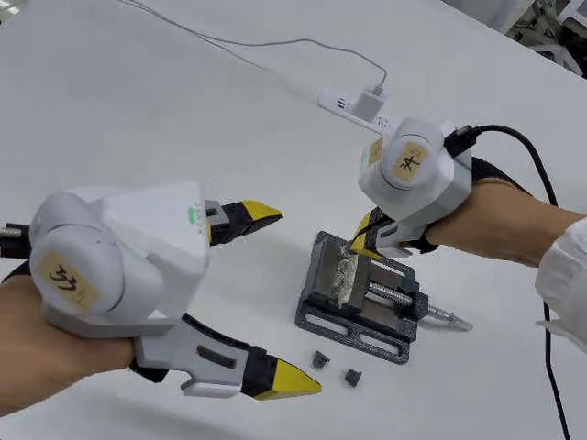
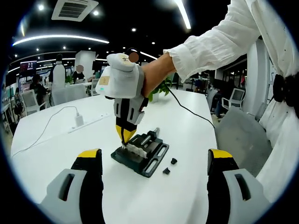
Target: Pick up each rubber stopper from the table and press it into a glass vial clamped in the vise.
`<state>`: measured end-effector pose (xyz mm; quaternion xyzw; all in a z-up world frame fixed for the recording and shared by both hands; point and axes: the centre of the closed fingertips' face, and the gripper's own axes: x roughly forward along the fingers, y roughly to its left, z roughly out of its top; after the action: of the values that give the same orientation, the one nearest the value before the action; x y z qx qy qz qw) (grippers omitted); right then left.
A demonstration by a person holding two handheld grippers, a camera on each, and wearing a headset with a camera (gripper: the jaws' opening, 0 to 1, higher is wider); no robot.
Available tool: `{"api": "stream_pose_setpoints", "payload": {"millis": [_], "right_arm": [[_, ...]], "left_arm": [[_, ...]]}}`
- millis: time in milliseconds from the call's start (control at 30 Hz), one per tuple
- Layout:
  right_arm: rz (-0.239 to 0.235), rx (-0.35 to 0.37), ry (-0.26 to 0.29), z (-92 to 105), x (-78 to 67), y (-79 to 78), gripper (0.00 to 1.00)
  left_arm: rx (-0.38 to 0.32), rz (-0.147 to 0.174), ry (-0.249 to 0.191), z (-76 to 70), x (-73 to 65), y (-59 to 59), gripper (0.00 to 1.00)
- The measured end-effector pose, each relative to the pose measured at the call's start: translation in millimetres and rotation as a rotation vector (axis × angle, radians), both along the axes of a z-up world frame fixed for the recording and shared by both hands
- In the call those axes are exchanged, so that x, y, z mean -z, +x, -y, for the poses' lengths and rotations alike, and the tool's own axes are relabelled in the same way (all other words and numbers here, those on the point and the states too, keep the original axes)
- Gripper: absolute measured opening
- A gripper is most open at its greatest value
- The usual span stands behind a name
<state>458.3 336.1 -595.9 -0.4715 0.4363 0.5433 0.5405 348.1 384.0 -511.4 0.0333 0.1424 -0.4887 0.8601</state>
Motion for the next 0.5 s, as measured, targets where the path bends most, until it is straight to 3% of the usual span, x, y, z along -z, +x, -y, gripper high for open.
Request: {"api": "stream_pose_setpoints", "payload": {"millis": [67, 133, 267, 500], "right_arm": [[0.017, -0.051, 0.010, 0.4, -1.0, 0.2, 0.00], [0.022, -0.021, 0.024, 0.5, -1.4, 0.1, 0.00], [0.025, -0.032, 0.041, 0.4, -1.9, 0.7, 0.00], [0.019, -0.003, 0.081, 0.1, -2.7, 1.3, 0.00]], "left_arm": [[0.001, -0.006, 0.011, -1.3, 3.5, -0.7, 0.93], [0.004, -0.007, 0.023, -2.5, 6.0, -2.3, 0.93], [0.015, -0.017, 0.053, -3.3, 15.1, -5.9, 0.95], [0.022, -0.037, 0.071, -4.4, 24.1, -9.7, 0.95]]}}
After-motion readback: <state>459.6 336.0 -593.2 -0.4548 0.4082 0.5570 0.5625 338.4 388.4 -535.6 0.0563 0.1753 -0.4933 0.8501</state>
